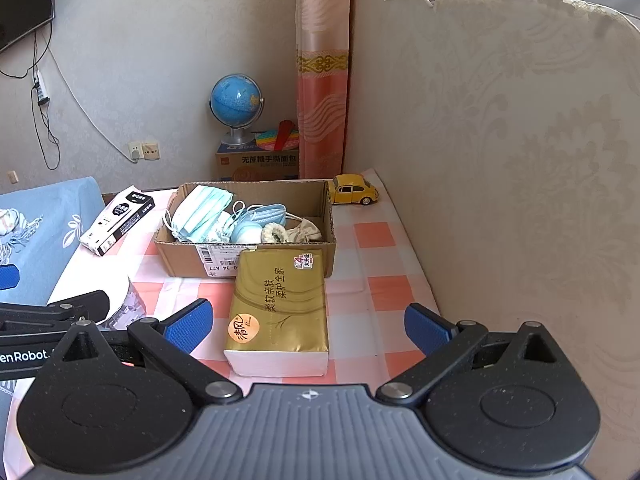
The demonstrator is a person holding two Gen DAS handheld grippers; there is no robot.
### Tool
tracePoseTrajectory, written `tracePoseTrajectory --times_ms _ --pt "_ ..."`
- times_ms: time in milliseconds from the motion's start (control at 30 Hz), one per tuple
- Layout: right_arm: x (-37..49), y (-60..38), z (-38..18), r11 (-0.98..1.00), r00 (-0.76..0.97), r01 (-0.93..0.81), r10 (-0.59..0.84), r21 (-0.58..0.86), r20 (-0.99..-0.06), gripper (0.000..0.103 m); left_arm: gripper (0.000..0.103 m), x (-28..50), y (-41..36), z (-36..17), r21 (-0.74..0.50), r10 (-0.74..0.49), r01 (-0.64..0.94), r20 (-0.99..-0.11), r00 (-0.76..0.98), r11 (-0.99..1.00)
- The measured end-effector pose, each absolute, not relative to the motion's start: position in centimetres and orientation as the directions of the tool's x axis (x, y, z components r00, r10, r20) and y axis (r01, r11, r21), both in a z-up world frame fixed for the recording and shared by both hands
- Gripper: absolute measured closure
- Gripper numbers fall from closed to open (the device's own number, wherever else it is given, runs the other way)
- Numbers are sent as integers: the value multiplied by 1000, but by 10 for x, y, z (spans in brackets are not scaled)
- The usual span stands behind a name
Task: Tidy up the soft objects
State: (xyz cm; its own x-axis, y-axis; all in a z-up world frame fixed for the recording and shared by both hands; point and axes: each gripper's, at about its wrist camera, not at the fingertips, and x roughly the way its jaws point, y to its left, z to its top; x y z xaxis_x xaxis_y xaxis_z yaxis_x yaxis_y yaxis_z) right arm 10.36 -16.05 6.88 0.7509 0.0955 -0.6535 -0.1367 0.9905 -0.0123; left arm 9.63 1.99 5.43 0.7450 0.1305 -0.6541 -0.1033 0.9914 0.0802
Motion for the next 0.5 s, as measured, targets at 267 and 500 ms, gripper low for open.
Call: tracePoseTrajectory --times_ms 267,500 --pt "103 -161 69 991 751 -136 97 -10 -653 0 1 96 20 54 80 130 -103 -654 746 991" --pt "103 -162 70 991 753 -137 98 -9 -650 0 1 96 19 54 81 131 -103 -654 745 991"
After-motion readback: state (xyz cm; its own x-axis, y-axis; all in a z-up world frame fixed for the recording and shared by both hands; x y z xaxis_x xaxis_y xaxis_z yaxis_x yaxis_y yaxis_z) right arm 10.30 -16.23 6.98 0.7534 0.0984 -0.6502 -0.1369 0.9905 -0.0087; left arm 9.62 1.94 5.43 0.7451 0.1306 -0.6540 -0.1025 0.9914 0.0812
